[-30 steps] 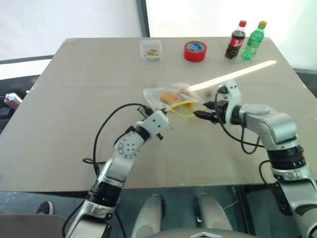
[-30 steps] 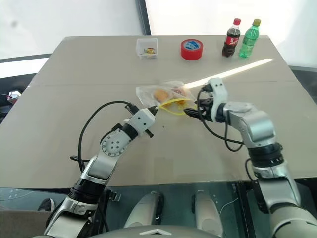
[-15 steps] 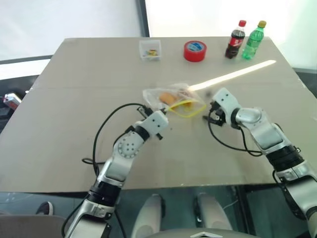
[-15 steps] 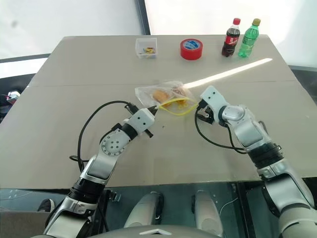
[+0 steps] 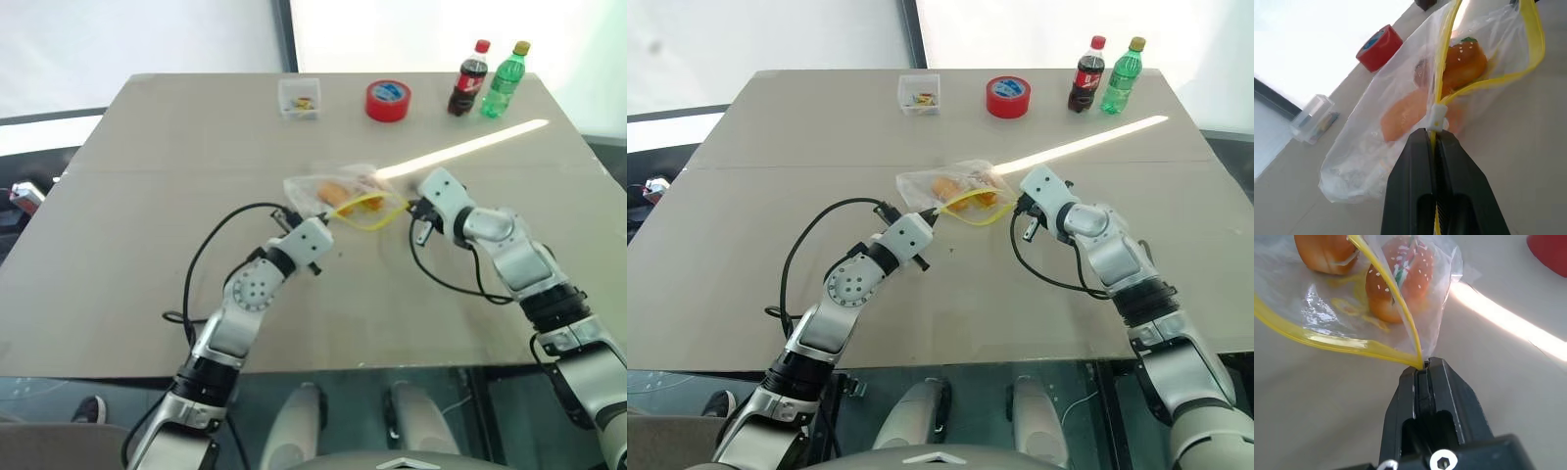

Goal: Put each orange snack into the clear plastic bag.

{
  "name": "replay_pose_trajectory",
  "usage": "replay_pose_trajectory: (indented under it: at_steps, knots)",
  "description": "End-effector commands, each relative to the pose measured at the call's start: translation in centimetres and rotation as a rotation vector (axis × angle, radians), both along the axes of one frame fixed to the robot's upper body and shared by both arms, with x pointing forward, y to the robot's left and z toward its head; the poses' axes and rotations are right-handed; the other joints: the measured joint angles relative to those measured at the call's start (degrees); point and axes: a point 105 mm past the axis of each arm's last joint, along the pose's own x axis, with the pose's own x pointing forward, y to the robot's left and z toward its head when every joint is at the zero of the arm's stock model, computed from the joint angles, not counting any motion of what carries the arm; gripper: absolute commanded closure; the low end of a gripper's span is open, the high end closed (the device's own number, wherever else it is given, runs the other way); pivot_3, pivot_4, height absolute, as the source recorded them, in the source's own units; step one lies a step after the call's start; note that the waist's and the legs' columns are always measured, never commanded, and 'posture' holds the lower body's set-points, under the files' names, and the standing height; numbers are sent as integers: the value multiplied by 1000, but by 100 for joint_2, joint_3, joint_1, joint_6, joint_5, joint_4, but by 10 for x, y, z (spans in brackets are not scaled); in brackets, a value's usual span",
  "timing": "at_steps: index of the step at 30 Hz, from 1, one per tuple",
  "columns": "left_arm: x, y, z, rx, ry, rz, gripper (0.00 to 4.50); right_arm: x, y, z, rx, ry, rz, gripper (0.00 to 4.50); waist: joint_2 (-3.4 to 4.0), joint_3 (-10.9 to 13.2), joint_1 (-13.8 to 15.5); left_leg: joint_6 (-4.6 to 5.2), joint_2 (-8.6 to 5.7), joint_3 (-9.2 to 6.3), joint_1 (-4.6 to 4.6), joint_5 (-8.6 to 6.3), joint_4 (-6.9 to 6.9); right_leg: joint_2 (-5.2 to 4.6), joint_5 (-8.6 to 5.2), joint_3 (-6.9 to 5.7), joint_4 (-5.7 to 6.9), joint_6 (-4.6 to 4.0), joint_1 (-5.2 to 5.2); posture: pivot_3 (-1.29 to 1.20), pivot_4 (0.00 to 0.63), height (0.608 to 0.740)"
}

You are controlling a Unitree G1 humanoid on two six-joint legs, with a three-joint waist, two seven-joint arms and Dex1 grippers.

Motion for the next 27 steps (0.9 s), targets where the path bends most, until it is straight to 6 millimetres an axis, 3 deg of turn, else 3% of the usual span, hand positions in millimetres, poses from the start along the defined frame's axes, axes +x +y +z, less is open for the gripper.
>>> replay_pose_trajectory:
  at_steps: [1, 5, 10, 13, 17, 20, 23, 27]
  knots:
    - [0, -7, 39, 7, -140, -47, 4500, 1, -13, 45, 12, -117, -8, 4460, 1, 0, 15, 0, -1, 1, -2, 0, 1, -1, 0, 0, -2, 0, 0, 0, 150, 740]
    - [5, -3, 75, -23, -208, -39, 4500, 1, -29, 85, 15, -192, -41, 4460, 1, 2, 12, 0, -3, 3, -9, 0, 2, -4, 2, 2, -10, 4, -1, 0, 150, 740]
    - [6, -6, 83, -67, -188, -43, 4500, -1, -41, 107, -22, -252, -70, 4460, 0, 1, -14, 0, -1, 3, -6, 0, -4, -2, 2, 1, -14, 4, -1, 0, 150, 740]
    - [7, -9, 83, -69, -179, -44, 4500, -21, -35, 112, -32, -191, 41, 3648, 1, 2, 5, 1, -1, 4, -9, 0, -4, -3, 2, 3, -15, 4, -2, 0, 150, 740]
    - [7, -13, 82, -75, -166, -52, 4500, -48, -20, 115, -81, -128, 182, 1742, 1, 2, 6, 2, -3, 5, -11, -1, -1, -6, 2, 3, -15, 5, -1, 0, 150, 740]
    - [7, -14, 83, -73, -164, -56, 4500, -55, -8, 124, -130, -175, 243, 1742, 1, 2, -27, 2, -1, 5, -6, -1, 0, -3, 2, 3, -10, 5, -1, 0, 150, 740]
    - [6, -15, 83, -71, -162, -61, 4500, -63, 24, 127, -134, -235, 368, 1742, 1, 2, -29, 1, 1, 3, -3, -1, 2, -1, 2, 3, -6, 5, -1, 0, 150, 740]
    - [2, -18, 90, -86, -185, -83, 4500, -56, 51, 119, -163, -313, 446, 1742, 0, 2, -21, 1, 3, 2, -2, 0, 2, 2, 2, 2, -4, 5, 0, 0, 150, 740]
